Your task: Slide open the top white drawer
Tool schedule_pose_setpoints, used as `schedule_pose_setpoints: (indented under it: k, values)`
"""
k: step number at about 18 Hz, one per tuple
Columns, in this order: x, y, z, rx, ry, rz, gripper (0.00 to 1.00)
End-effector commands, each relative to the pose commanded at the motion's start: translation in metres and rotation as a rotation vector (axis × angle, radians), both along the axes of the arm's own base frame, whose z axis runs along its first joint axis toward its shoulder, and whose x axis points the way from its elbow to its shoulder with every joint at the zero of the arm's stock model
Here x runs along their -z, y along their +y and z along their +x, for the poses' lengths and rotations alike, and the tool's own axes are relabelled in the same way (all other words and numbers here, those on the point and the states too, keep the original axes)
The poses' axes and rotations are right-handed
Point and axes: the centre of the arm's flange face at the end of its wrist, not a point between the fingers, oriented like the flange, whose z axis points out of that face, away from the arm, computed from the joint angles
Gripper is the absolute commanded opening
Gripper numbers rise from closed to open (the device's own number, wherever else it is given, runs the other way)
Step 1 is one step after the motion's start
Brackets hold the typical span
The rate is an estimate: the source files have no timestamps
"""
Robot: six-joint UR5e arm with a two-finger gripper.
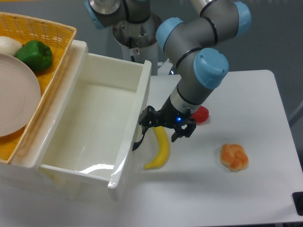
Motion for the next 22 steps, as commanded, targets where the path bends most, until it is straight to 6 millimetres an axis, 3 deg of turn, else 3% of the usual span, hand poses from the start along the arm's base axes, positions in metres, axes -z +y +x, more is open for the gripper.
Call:
schedule_pose_setpoints:
  k: [3,7,13,18,22]
  values:
    - [-0.005,-0.006,-0.008,-0.024,-0.017,0.036,1.00]
    - [-0.032,-0.023,-0.026,-0.072,0.001,0.101,1.00]
    - [-0.054,-0.035,-0.054,-0.084,0.237,0.118,1.00]
    - [-0.044,-0.061,-0.076,0.118,0.418,-0.028,1.00]
    - [-0.009,-0.079,-0.104,0.166,0.439,-0.164,1.00]
